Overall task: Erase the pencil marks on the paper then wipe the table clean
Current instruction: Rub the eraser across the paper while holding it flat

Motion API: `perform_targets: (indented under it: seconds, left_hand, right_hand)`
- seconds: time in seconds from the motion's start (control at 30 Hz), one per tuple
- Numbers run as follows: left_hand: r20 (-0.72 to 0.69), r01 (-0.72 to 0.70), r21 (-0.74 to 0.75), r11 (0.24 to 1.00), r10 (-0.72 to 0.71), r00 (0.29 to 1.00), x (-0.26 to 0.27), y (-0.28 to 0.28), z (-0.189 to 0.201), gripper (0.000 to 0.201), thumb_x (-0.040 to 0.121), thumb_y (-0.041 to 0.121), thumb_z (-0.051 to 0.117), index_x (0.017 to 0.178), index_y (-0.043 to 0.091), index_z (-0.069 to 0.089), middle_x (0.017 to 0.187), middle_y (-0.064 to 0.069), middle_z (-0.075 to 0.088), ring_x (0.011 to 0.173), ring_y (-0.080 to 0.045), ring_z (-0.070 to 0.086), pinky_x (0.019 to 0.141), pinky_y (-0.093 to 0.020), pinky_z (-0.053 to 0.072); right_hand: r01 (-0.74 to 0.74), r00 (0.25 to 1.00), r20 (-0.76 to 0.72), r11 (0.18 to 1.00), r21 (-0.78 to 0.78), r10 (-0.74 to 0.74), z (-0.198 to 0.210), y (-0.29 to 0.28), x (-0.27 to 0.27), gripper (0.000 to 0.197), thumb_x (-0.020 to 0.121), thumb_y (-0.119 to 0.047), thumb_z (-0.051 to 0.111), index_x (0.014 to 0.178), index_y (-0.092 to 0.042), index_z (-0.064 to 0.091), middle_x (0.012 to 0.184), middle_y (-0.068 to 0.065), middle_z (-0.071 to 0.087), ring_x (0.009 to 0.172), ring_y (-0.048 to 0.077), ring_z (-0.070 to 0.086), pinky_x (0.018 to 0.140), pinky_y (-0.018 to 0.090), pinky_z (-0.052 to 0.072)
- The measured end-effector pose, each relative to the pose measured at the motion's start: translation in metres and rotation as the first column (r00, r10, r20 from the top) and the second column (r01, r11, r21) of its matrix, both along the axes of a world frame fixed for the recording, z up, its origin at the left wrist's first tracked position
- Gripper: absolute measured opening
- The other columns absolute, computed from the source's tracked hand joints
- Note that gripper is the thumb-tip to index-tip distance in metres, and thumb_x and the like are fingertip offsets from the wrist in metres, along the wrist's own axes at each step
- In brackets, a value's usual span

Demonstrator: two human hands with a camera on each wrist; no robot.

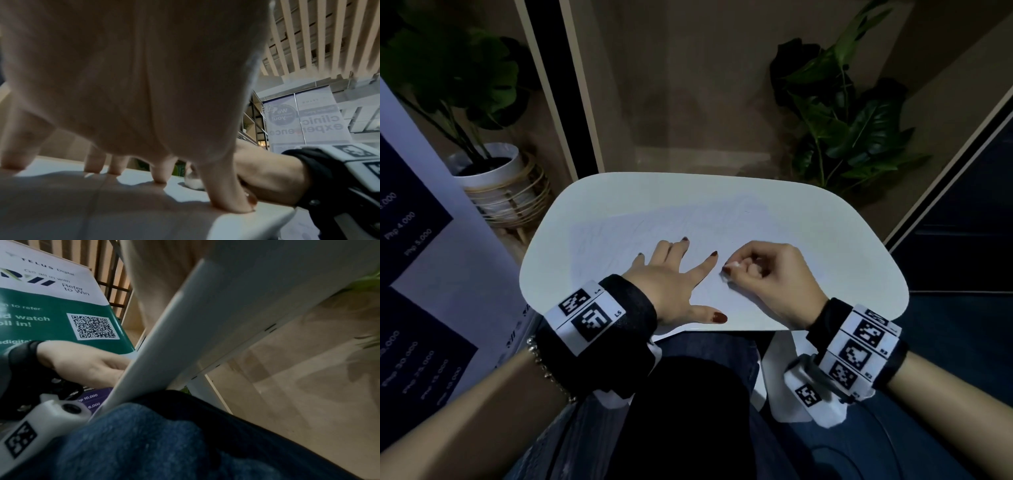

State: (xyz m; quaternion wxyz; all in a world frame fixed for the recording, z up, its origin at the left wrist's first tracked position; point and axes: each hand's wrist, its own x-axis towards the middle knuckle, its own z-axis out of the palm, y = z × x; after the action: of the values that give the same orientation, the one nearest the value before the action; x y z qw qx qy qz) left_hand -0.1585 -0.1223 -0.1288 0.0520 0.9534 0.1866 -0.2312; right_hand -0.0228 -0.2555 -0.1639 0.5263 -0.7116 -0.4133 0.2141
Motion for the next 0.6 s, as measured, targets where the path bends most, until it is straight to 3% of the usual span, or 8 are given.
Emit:
perform_targets:
  seconds: [0.07, 0.13, 0.23, 0.3, 0.47, 0.53, 0.6]
  left_hand:
    - [-0.008, -0.004, -0.007, 1.000, 0.003, 1.000, 0.000, 0.000, 0.001, 0.093, 0.085, 0.079, 0.033, 0.151, 0.041, -0.020, 0.161, -0.005, -0.022, 0.147, -0.024, -0.017, 0.119, -0.053, 0.007]
    - [-0.011, -0.007, -0.010, 1.000, 0.006, 1.000, 0.000, 0.000, 0.001, 0.093, 0.085, 0.079, 0.034, 0.151, 0.042, -0.020, 0.161, -0.005, -0.023, 0.147, -0.024, -0.018, 0.119, -0.053, 0.007]
    - [-0.013, -0.006, -0.014, 1.000, 0.006, 1.000, 0.000, 0.001, 0.001, 0.093, 0.083, 0.080, 0.034, 0.150, 0.043, -0.020, 0.161, -0.003, -0.023, 0.147, -0.022, -0.019, 0.119, -0.054, 0.007]
    - [-0.015, -0.004, -0.019, 1.000, 0.004, 1.000, 0.000, 0.003, 0.000, 0.094, 0.082, 0.082, 0.034, 0.150, 0.044, -0.020, 0.161, -0.002, -0.023, 0.147, -0.021, -0.020, 0.119, -0.054, 0.006]
    - [-0.021, -0.005, -0.025, 1.000, 0.005, 1.000, -0.001, 0.003, 0.001, 0.094, 0.083, 0.081, 0.034, 0.150, 0.044, -0.021, 0.161, -0.002, -0.024, 0.147, -0.021, -0.021, 0.119, -0.055, 0.004]
    - [-0.024, -0.007, -0.021, 1.000, 0.007, 1.000, -0.001, 0.002, 0.002, 0.094, 0.083, 0.081, 0.033, 0.150, 0.044, -0.021, 0.161, -0.002, -0.024, 0.147, -0.022, -0.021, 0.119, -0.056, 0.004]
    - [-0.025, -0.009, -0.017, 1.000, 0.009, 1.000, -0.001, 0.002, 0.001, 0.094, 0.082, 0.082, 0.033, 0.150, 0.045, -0.021, 0.161, -0.002, -0.024, 0.147, -0.022, -0.020, 0.119, -0.056, 0.004]
  right_hand:
    - [0.089, 0.996, -0.031, 0.995, 0.052, -0.087, -0.002, 0.006, -0.001, 0.008, 0.084, -0.007, 0.073, 0.077, -0.005, 0.071, 0.059, -0.002, 0.051, 0.060, 0.014, 0.047, 0.069, 0.038, 0.059]
    - [0.028, 0.999, 0.017, 0.999, 0.025, -0.028, -0.003, 0.006, 0.001, 0.007, 0.084, -0.006, 0.071, 0.077, -0.007, 0.071, 0.056, -0.004, 0.049, 0.058, 0.015, 0.044, 0.068, 0.041, 0.057]
    - [-0.222, 0.974, 0.035, 0.971, -0.091, 0.226, 0.003, -0.003, 0.001, 0.002, 0.081, -0.012, 0.073, 0.079, -0.013, 0.073, 0.061, 0.016, 0.057, 0.060, 0.021, 0.046, 0.065, 0.035, 0.046]
    - [-0.277, 0.960, 0.012, 0.955, -0.111, 0.280, 0.004, -0.005, 0.001, 0.002, 0.078, -0.017, 0.074, 0.079, -0.015, 0.074, 0.068, 0.024, 0.061, 0.062, 0.023, 0.047, 0.066, 0.034, 0.043]
    - [-0.003, 1.000, 0.016, 1.000, 0.022, 0.002, -0.004, 0.003, 0.000, 0.007, 0.083, -0.011, 0.072, 0.077, -0.013, 0.072, 0.061, 0.004, 0.055, 0.058, 0.015, 0.044, 0.066, 0.048, 0.055]
    - [-0.055, 0.998, 0.035, 0.998, 0.007, 0.055, -0.002, 0.001, 0.000, 0.007, 0.084, -0.009, 0.072, 0.078, -0.012, 0.072, 0.060, 0.001, 0.054, 0.058, 0.014, 0.044, 0.065, 0.045, 0.054]
    - [-0.205, 0.976, 0.061, 0.975, -0.087, 0.211, 0.004, -0.003, 0.000, 0.005, 0.084, -0.007, 0.073, 0.081, -0.011, 0.074, 0.053, -0.008, 0.050, 0.054, 0.010, 0.043, 0.061, 0.030, 0.045]
